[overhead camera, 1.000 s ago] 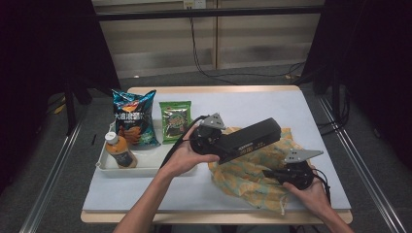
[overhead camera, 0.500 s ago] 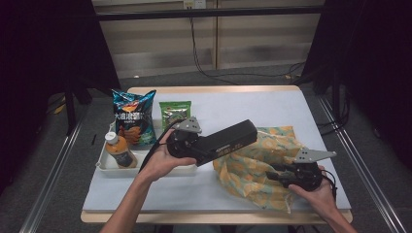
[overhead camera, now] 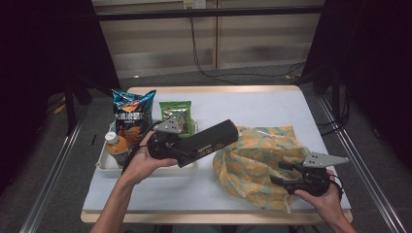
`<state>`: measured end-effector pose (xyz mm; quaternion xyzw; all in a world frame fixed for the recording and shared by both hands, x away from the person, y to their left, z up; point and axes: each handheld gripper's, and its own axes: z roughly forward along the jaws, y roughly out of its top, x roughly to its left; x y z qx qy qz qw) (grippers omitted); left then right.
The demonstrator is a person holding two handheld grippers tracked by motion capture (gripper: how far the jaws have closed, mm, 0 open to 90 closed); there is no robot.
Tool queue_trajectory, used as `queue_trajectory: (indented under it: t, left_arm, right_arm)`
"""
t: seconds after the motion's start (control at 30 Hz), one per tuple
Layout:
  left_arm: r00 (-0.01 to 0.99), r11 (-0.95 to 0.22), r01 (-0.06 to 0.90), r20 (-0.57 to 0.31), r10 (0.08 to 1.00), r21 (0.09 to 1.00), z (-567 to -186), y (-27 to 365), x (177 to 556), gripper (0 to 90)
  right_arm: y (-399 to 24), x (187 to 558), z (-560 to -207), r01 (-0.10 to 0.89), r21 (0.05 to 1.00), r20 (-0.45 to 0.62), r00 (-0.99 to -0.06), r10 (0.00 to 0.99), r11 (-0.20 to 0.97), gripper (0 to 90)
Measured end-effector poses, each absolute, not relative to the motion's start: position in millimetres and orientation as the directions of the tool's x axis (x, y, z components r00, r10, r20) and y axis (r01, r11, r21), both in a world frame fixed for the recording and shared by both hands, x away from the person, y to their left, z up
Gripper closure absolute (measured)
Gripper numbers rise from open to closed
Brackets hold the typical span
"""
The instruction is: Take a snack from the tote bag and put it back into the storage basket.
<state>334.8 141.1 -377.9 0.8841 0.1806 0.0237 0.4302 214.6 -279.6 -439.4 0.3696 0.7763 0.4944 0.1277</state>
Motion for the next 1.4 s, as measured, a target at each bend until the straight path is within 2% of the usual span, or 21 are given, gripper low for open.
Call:
queue_trajectory:
  t: [0.2, 0.5, 0.9, 1.17, 1.3, 1.4]
  left_arm:
    - [0.932, -0.592, 0.303, -0.102, 0.349, 0.746, -379, 161, 333, 43.3]
    - [0.93, -0.576, 0.301, -0.099, 0.355, 0.76, -374, 192, 333, 43.3]
    - [0.925, -0.614, 0.309, -0.078, 0.373, 0.726, -385, 213, 338, 43.2]
    - [0.899, -0.604, 0.371, -0.109, 0.425, 0.706, -399, 227, 347, 43.2]
    - [0.889, -0.608, 0.384, -0.101, 0.447, 0.695, -401, 233, 346, 43.2]
    - [0.888, -0.641, 0.372, -0.057, 0.455, 0.671, -400, 229, 340, 43.1]
  right_arm:
    - [-282, 214, -436, 0.433, 0.875, 0.171, -0.696, 0.697, 0.217, 33.1]
    - [-281, 215, -436, 0.436, 0.875, 0.176, -0.694, 0.698, 0.212, 32.6]
    - [-282, 214, -438, 0.441, 0.871, 0.18, -0.699, 0.692, 0.218, 31.9]
    - [-281, 215, -438, 0.438, 0.871, 0.18, -0.705, 0.686, 0.222, 31.6]
    - [-281, 215, -438, 0.437, 0.871, 0.179, -0.707, 0.684, 0.223, 31.5]
    - [-281, 215, -438, 0.437, 0.871, 0.181, -0.708, 0.682, 0.223, 31.3]
